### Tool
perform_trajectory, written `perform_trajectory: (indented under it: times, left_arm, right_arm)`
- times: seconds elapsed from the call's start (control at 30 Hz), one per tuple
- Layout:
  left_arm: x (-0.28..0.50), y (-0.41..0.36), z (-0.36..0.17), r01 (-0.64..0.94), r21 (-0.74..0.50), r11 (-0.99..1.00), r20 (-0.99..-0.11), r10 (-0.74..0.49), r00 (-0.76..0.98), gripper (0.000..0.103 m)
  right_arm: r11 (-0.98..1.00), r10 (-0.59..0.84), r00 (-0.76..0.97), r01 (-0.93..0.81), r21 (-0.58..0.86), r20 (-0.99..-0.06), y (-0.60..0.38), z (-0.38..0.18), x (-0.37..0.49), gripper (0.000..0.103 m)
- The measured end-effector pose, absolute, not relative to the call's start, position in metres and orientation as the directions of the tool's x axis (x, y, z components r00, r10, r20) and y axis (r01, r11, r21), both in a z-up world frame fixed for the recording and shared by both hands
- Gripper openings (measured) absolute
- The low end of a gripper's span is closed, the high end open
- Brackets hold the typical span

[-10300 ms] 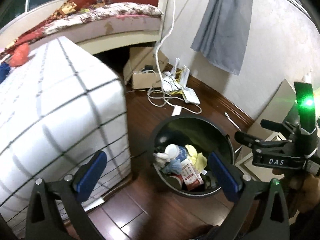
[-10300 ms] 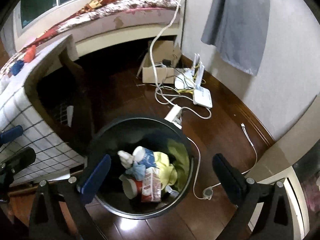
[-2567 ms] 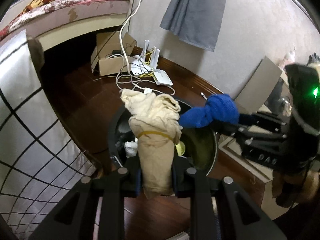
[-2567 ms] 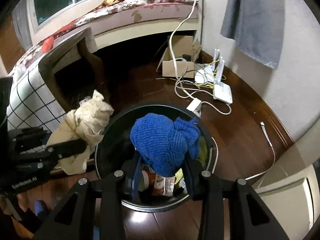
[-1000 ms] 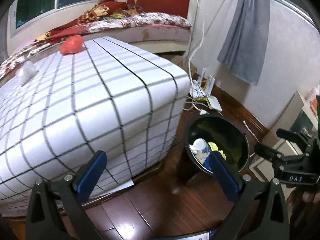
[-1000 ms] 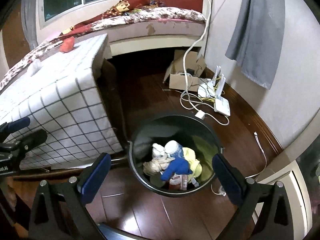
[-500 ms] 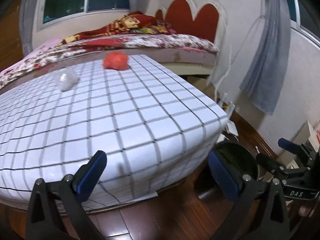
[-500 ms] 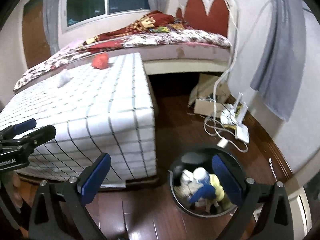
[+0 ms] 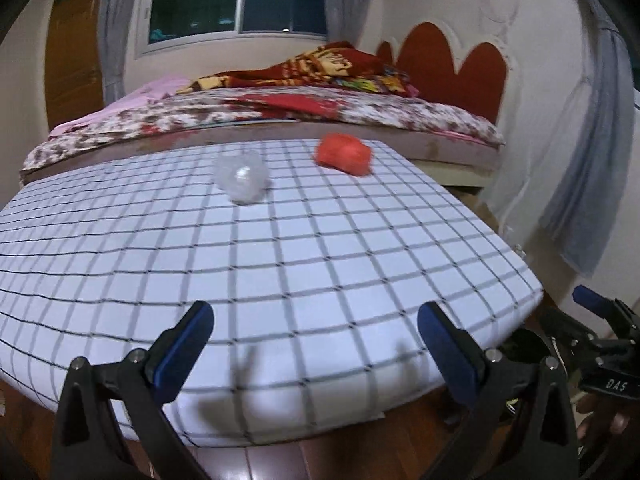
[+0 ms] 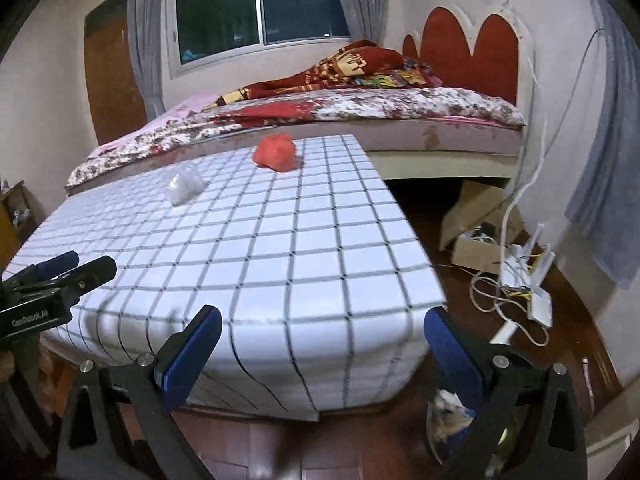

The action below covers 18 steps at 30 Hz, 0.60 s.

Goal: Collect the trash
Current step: 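Move both open tools back toward the clear and red bags on the table, then grasp the clear plastic bag with the left tool while the right tool grasps the red bag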

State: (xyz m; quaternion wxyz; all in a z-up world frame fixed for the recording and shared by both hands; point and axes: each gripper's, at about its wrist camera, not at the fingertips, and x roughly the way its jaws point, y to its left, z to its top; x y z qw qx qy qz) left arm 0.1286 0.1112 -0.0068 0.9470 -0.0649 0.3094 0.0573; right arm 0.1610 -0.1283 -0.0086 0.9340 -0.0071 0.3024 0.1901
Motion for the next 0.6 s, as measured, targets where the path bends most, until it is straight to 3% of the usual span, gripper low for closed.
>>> perform_trajectory:
  times: [0.23, 0.6]
  left_arm:
    - [0.167, 0.158, 0.011, -0.185, -0.089, 0.979, -0.576, 0.101, 0.811, 0.102]
    - [0.279, 0.194, -0.006, -0.221, -0.058, 0.974, -0.649, 0.131, 0.749, 0.092]
  right_arm:
    - [0.916, 0.392, 0.708, -0.362, 0.174, -0.587, -0.101, 0.009, 0.204, 0.102]
    - [0.870, 0.410, 0.655, -0.491, 0.055, -0.635, -0.021, 0.023, 0.336, 0.099]
